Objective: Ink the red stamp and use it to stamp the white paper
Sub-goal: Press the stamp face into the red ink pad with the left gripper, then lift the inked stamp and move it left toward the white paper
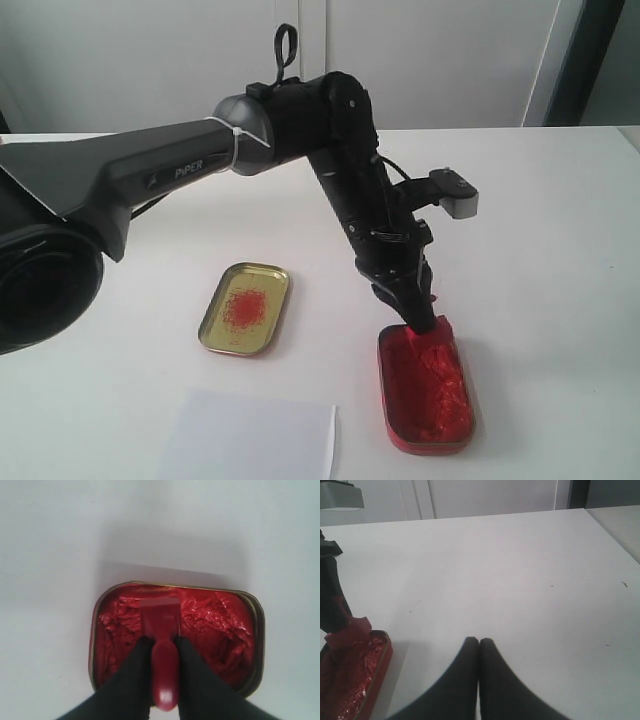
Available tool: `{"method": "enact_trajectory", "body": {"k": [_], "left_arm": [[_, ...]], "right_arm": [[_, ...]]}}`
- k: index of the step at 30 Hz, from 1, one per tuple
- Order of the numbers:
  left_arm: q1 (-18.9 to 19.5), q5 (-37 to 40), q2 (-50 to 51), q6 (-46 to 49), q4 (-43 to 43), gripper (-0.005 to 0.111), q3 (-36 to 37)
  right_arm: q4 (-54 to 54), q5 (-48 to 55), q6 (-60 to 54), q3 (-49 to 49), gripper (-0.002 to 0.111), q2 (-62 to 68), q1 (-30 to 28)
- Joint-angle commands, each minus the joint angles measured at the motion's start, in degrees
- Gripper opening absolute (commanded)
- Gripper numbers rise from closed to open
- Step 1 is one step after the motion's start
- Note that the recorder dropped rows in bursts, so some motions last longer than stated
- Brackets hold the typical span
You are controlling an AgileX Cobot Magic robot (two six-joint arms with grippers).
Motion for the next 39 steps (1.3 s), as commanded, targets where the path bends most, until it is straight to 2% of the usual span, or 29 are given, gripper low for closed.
{"method": "enact_trajectory", "body": {"k": [1,7,16,20,26,39], "left_arm": [[-0.1,4.96,-2.66,-4.48,1.18,0.0,-0.03],[0.0,5.44,-4.24,-15.43,9.69,0.0,-0.03],[0.0,5.44,-4.58,-21.75,13.06,0.0,0.34],[0.0,5.44,-6.35,-22.8,15.45,0.0,3.49],[0.0,5.44,-12.13,-23.68,17.49,0.0,12.67],[0.0,-9.01,-28.84,-24.13,19.28,0.0,40.69]], "right_arm": [[0.05,-0.83,0.21,0.32,0.0,-0.25,-0.15],[0.05,-0.83,0.21,0.32,0.0,-0.25,-0.15],[0.05,-0.83,0.21,0.32,0.0,-0.25,-0.15],[0.05,-0.83,0.21,0.32,0.0,-0.25,-0.15],[0.05,-0.83,0.21,0.32,0.0,-0.25,-0.15],[0.05,-0.83,0.21,0.32,0.0,-0.25,-0.15]]}}
